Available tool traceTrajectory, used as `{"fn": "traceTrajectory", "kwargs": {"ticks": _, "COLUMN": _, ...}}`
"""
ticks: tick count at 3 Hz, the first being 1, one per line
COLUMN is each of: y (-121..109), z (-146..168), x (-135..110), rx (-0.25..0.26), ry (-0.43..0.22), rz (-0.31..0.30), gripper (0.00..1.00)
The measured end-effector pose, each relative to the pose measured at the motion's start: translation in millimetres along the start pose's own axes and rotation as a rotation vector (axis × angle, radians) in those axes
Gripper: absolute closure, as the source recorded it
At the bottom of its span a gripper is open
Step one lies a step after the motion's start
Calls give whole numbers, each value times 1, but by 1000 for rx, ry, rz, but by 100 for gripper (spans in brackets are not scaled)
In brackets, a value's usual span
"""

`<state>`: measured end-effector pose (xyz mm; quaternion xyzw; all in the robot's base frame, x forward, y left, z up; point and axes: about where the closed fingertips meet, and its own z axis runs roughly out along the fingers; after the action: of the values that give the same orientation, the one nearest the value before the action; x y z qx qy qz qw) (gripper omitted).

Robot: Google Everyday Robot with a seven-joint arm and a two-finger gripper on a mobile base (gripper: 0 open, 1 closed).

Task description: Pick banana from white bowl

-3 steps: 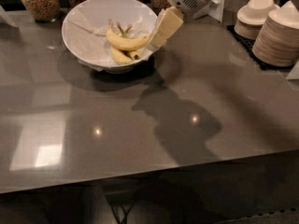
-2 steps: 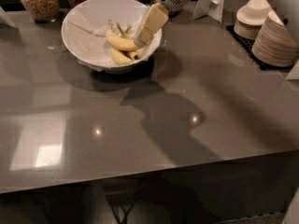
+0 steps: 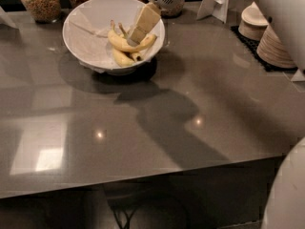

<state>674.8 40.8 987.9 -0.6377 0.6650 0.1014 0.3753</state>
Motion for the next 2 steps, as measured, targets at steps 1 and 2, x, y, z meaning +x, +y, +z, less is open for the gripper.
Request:
{"fn": "traceTrajectory", "kwargs": {"ticks": 1, "y": -5, "z": 26, "x": 13, "rx": -17, "ry": 32, "rz": 12, "gripper": 0}}
{"fn": "traceTrajectory", "kwargs": {"ticks": 2, "y": -8, "z": 45, "x": 26, "rx": -23, "ry": 57, "rz": 33, "gripper": 18}}
